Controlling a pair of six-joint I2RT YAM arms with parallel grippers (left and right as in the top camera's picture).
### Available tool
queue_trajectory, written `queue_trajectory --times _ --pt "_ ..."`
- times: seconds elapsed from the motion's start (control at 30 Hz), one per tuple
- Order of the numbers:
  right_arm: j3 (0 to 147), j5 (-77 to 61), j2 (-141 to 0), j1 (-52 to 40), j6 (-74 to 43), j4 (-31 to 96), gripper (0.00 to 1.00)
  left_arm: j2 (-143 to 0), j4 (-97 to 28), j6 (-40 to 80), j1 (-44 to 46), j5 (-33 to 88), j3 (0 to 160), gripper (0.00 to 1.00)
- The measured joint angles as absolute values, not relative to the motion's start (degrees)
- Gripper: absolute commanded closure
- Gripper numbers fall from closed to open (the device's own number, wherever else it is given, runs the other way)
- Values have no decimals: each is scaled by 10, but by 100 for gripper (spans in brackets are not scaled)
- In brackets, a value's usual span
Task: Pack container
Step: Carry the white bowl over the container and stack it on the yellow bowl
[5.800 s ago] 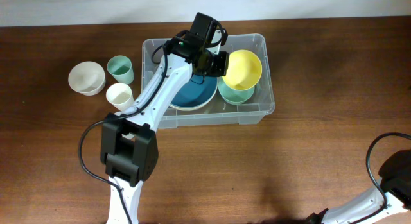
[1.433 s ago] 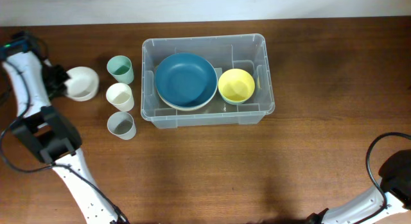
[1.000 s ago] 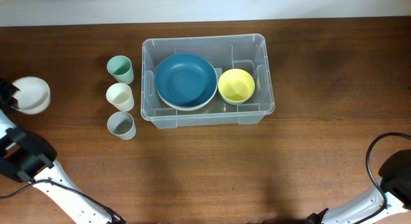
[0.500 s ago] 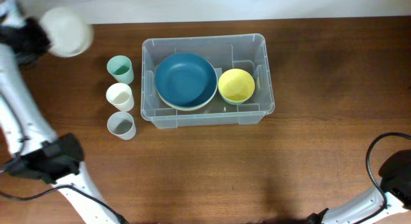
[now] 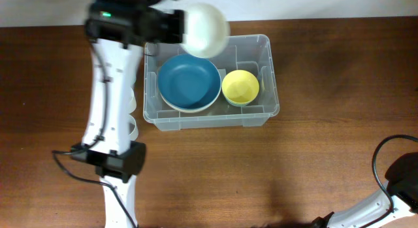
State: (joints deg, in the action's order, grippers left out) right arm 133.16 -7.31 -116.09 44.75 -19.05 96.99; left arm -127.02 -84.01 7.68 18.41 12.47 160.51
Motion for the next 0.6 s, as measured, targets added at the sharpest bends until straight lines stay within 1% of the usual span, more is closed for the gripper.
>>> queue_trajectory --times 0.13,0.27,0.6 --pt "1332 -73 -1161 448 -190 970 1 -1284 -821 76 247 97 1605 99" --pt "1332 -73 -1161 448 -190 970 1 -1327 -808 75 283 82 1606 99" --pt "1332 -73 -1161 448 -190 970 1 -1466 -795 75 294 55 1606 99"
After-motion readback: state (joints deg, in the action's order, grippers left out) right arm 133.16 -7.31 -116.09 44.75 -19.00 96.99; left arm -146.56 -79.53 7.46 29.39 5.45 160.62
